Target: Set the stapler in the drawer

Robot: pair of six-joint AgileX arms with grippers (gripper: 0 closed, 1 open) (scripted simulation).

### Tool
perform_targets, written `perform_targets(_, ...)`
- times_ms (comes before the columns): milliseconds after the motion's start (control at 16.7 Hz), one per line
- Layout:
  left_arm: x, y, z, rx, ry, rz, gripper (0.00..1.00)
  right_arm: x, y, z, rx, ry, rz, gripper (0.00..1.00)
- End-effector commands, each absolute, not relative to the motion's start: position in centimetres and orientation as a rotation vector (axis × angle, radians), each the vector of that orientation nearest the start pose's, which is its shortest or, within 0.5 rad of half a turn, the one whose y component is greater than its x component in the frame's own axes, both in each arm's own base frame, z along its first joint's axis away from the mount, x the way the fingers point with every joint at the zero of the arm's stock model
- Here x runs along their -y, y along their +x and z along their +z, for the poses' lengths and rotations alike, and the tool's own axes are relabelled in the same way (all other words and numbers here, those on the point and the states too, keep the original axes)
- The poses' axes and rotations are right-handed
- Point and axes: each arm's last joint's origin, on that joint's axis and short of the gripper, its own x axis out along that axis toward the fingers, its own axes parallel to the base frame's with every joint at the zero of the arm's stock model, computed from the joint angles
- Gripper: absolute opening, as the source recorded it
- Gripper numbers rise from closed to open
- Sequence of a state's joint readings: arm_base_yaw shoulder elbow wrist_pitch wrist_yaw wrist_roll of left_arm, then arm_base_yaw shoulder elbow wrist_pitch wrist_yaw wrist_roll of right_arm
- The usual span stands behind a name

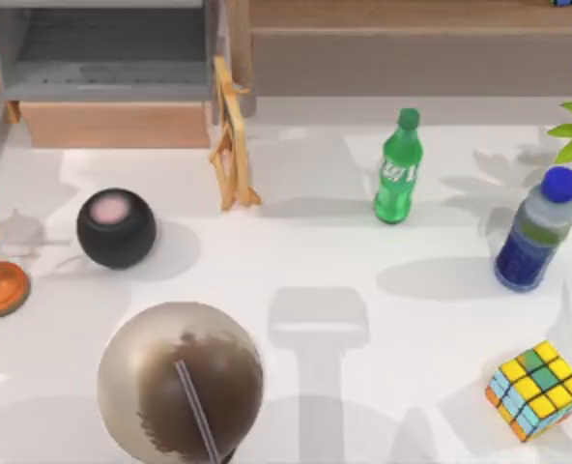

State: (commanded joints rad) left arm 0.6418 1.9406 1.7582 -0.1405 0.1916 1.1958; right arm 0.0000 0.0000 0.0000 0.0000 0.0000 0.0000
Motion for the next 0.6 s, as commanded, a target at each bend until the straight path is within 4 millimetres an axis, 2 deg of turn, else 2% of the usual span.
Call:
perform_targets(120, -29.6, 34.8, 32.2, -0.440, 1.219, 0.318, 1.00, 0.1, 10.6, 16.0, 0.000, 0.000, 0.000, 1.00)
perform_targets(300, -30.8, 31.2, 28.7, -0.350, 1.474, 0.403, 1.00, 0.1, 10.6, 16.0, 0.000, 0.000, 0.000, 1.00)
perform_targets(420, -30.5, 28.9, 25.5, -0.304, 1.603, 0.422, 1.00, 0.1, 10.6, 16.0, 0.000, 0.000, 0.000, 1.00)
perform_targets(600, -28.3, 25.9, 20.0, -0.235, 1.705, 0.379, 1.00, 0.1, 10.6, 16.0, 0.000, 0.000, 0.000, 1.00)
